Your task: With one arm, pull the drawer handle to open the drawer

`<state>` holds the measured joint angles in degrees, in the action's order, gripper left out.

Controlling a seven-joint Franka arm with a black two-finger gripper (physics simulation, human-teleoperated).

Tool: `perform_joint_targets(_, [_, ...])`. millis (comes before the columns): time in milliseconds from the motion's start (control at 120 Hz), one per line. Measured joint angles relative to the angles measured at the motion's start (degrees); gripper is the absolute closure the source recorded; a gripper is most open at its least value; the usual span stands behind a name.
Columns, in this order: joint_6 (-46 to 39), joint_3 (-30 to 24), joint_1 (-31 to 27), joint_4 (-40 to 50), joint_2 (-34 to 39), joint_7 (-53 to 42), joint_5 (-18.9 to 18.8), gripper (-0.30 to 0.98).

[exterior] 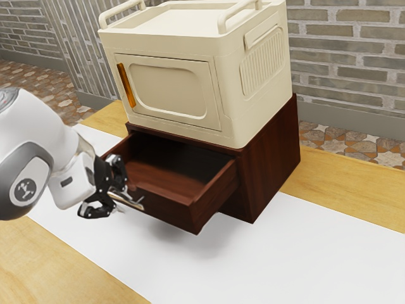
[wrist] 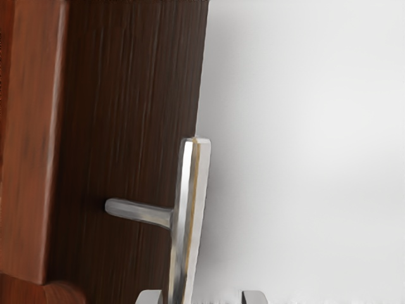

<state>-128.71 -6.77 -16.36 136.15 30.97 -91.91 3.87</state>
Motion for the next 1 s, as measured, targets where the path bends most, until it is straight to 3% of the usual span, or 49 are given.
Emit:
perform_joint_targets(650, [2.2,0.4,0.0,3.9,5.9,0.0,-0.1,0.61])
perform_joint_targets(767, [2.8,2.5,0.0,2.5,6.9,-0.2,-0.2,0.49])
perform_joint_targets(867, [7.1,4.7,0.0,-6.3,6.6,-0.2,-0.4,0.31])
perform_joint_targets(933, [16.1,7.3,-0.1,-19.2,-0.7,-0.3,-0.6,0.23])
perform_joint_targets(1000, [25.0,11.0,-0.1,-25.0,-4.5,-0.4,-1.1,0.17])
